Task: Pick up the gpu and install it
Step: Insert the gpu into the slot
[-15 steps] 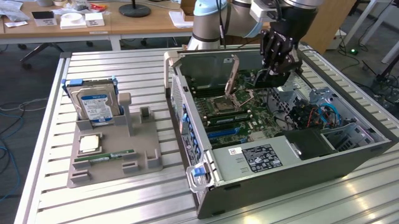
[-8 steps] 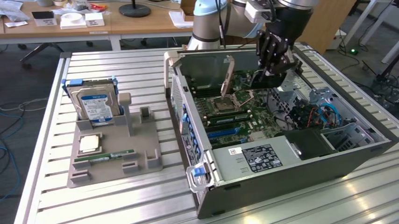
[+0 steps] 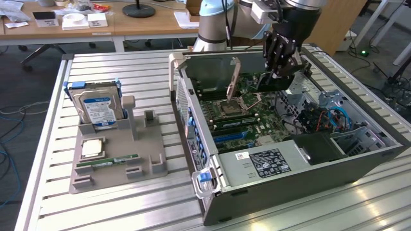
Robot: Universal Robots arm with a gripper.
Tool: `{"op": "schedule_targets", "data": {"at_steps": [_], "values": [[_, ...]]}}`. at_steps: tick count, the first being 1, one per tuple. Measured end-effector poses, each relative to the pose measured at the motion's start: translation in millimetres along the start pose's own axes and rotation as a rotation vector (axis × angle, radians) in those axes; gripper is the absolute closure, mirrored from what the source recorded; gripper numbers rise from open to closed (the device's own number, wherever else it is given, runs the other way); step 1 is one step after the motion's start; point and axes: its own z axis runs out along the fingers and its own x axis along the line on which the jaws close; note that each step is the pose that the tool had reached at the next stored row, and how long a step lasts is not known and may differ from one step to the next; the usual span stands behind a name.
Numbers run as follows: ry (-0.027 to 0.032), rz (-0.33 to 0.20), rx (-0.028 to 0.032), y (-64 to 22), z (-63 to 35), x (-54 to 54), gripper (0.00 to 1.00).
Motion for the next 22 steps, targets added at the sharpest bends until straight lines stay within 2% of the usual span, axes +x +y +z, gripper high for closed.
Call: {"op": "schedule_targets", "data": {"at_steps": [5, 17, 22], "values": [[0.0, 0.0, 0.0, 1.5, 0.2, 0.0, 0.74], [0.0, 0.0, 0.0009, 16.3, 1.5, 0.2, 0.74], [-0.0006, 0.0, 0.001, 17.3, 2.7, 0.2, 0.74]]}}
